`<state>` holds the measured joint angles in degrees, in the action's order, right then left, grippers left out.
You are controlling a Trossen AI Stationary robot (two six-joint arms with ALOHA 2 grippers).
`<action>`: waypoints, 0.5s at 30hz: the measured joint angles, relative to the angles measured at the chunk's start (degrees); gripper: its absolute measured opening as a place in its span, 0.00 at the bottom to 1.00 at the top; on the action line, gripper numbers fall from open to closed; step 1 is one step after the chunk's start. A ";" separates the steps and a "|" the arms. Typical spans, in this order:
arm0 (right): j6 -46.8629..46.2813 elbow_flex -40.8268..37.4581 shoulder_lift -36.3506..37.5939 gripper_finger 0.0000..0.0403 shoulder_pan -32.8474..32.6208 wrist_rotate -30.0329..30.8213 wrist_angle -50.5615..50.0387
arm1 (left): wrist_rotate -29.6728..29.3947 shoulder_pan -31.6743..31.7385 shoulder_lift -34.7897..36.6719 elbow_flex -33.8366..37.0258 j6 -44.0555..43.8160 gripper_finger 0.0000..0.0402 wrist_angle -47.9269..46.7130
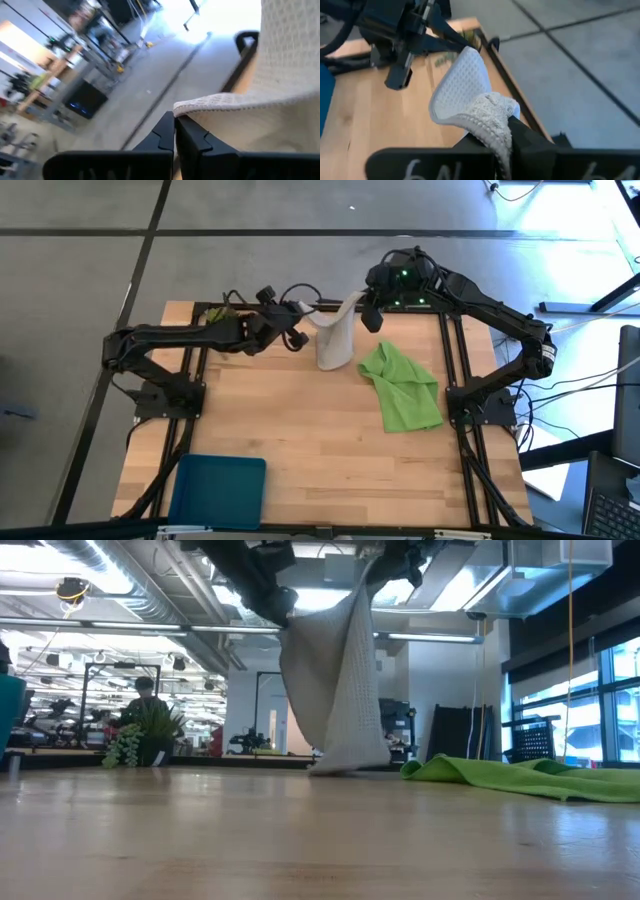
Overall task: Fold microfiber towels
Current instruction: Fold the gray microfiber cloth
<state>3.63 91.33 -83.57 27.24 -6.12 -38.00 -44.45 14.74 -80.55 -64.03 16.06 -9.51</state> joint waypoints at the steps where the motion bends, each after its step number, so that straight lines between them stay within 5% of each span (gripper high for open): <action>1: 0.45 0.00 0.00 0.01 0.21 0.06 1.21 | -0.63 0.21 0.57 0.00 1.05 0.00 0.26; 11: 8.79 0.00 0.00 0.01 3.12 0.81 11.22 | -1.39 5.08 3.57 -5.72 10.99 0.00 2.09; 15: 11.99 0.00 0.00 0.01 3.53 6.08 12.65 | -1.43 6.12 3.51 -9.43 14.58 0.00 2.27</action>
<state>15.62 91.33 -83.57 30.76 -0.03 -25.35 -45.89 20.86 -77.03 -73.46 30.64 -7.24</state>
